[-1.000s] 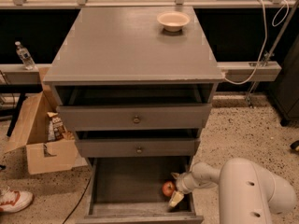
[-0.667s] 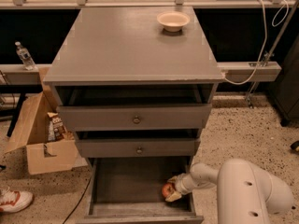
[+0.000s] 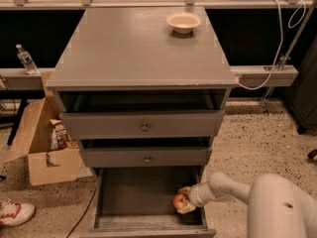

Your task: Pick apple from bottom drawer and place on counter

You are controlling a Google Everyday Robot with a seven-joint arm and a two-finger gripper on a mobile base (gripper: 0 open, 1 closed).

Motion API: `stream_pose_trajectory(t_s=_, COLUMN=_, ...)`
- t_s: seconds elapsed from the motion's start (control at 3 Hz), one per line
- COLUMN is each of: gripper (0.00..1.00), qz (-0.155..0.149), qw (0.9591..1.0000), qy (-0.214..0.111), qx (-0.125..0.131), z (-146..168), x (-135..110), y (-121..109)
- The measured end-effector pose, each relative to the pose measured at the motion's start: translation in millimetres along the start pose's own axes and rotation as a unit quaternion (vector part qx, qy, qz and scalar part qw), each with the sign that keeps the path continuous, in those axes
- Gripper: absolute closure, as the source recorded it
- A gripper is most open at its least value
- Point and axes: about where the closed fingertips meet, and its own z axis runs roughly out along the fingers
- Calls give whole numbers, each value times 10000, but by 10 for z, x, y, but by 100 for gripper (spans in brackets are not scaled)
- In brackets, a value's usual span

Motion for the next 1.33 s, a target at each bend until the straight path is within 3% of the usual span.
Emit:
stream_pose_trajectory(t_s=0.33, gripper=100, qz=-543, qw=9976, qy=-414, qx=73, z=-597, x=-218, y=79)
stream_pose_trajectory(t_s=0.67, gripper=100, qz=-1114, qw=9916, qy=-658, qx=-40, z=-1358, x=-457, y=93)
stream_pose_trajectory(t_s=1.0, gripper=100, qz=-1164, qw=9903, qy=-723, qx=-247, z=-1377, x=-501, y=194)
stream_pose_trajectory(t_s=1.33, gripper=100, qz=-1218, qw=9898, qy=-670, qx=-299, z=-1446, x=-564, y=221)
